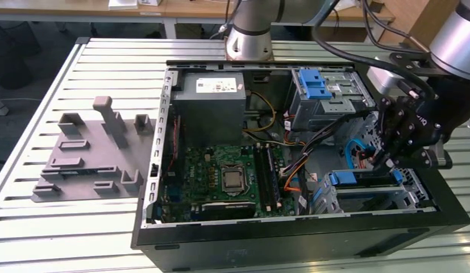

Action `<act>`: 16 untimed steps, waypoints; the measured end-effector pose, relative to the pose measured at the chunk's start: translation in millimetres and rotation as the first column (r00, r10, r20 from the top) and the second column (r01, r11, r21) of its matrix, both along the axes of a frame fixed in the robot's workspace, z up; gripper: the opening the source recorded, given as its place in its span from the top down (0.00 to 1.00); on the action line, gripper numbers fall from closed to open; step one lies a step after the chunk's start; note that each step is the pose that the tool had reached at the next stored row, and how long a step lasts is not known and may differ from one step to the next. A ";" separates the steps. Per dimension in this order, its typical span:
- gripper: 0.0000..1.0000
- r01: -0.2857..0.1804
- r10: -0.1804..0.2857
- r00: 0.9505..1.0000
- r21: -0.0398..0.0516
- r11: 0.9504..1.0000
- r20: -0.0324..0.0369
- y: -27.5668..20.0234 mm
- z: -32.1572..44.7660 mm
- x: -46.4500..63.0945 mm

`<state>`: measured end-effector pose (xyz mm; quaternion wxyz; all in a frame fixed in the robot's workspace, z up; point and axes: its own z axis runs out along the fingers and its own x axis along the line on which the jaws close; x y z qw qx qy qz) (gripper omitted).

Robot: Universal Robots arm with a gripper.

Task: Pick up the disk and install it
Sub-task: 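Insert the first disk wire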

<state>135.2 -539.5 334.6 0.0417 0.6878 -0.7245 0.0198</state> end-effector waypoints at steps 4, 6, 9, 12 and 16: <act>0.84 0.001 -0.001 1.000 0.000 1.000 0.000 -0.9 -1.0 0.0; 0.84 0.001 -0.001 1.000 0.000 1.000 0.000 -1.5 -1.2 0.0; 0.84 0.002 -0.002 1.000 0.000 1.000 0.000 -1.7 -1.5 0.0; 0.84 0.002 -0.002 1.000 0.000 1.000 0.000 -1.8 -2.8 0.0; 0.84 0.002 -0.002 1.000 0.000 1.000 0.000 -1.8 -4.5 0.0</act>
